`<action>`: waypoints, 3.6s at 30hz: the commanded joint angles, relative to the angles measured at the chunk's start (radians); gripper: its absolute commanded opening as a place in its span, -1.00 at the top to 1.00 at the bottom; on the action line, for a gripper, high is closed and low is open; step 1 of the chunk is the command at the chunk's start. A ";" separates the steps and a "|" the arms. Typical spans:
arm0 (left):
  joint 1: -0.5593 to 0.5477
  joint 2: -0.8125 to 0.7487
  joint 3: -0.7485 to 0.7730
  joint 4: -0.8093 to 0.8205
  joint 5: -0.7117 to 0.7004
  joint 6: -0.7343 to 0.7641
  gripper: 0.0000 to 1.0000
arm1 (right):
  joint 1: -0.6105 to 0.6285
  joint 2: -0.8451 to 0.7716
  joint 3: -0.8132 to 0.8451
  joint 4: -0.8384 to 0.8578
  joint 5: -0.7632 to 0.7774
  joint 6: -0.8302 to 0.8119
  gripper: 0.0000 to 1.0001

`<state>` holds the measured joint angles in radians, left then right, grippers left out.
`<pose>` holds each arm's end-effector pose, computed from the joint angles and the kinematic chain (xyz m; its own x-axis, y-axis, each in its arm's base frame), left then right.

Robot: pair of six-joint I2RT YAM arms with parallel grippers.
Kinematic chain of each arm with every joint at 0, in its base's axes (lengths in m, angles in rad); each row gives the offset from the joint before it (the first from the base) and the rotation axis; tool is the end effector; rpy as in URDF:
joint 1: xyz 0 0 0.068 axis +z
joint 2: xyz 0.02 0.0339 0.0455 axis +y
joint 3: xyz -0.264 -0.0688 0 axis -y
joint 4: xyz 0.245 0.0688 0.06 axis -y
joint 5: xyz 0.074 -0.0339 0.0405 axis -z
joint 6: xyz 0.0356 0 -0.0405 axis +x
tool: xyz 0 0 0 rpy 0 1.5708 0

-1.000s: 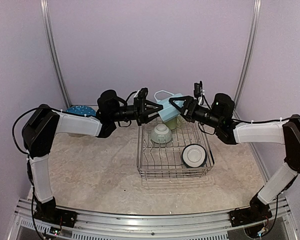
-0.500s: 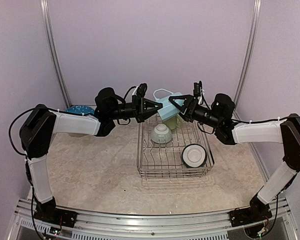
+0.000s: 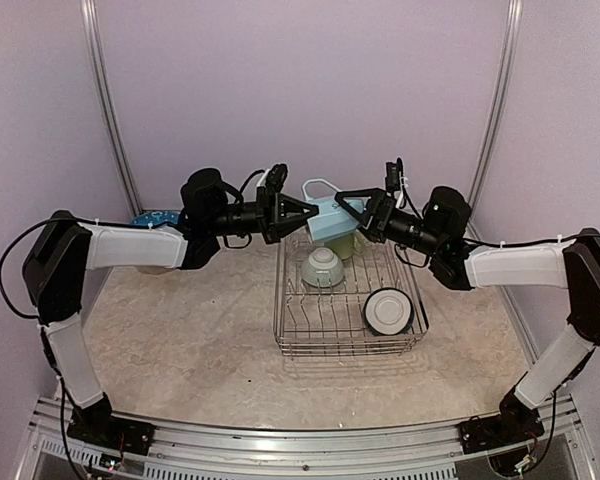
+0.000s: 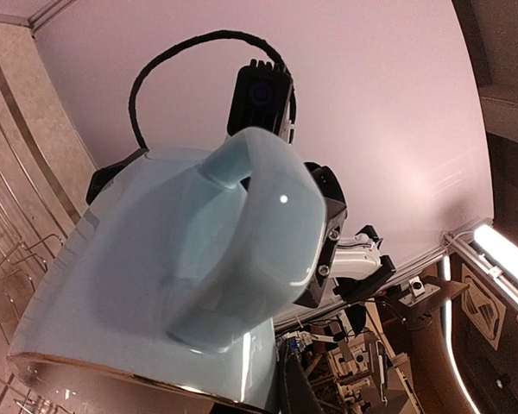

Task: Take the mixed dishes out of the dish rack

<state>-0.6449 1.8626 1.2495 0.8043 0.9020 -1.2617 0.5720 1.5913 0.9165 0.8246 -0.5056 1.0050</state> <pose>0.3230 -0.2779 0.2927 -0.8953 -0.0657 -0.4407 0.4453 -0.0989 -0.8899 0.2918 0.2084 0.2869 -0.6724 0.4454 -0.5911 -0.5757 0.1872 0.7960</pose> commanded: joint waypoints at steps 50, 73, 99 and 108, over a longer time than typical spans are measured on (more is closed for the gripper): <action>0.252 0.275 0.908 -1.981 -0.963 0.911 1.00 | -0.067 -0.361 -0.015 -0.659 0.330 -0.471 -1.00; 0.299 0.536 1.160 -2.094 -1.073 1.032 1.00 | -0.067 -0.327 -0.004 -0.665 0.325 -0.468 -1.00; 0.295 0.462 1.176 -2.110 -1.080 1.042 0.24 | -0.066 -0.289 -0.002 -0.671 0.336 -0.472 -1.00; 0.261 0.305 1.096 -2.054 -1.057 1.032 -0.25 | -0.066 -0.141 0.140 -0.873 0.449 -0.650 -1.00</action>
<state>-0.3618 2.2948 2.3867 -1.2858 -0.1650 -0.2256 0.5140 1.3769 0.9661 0.0902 -0.1349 0.4671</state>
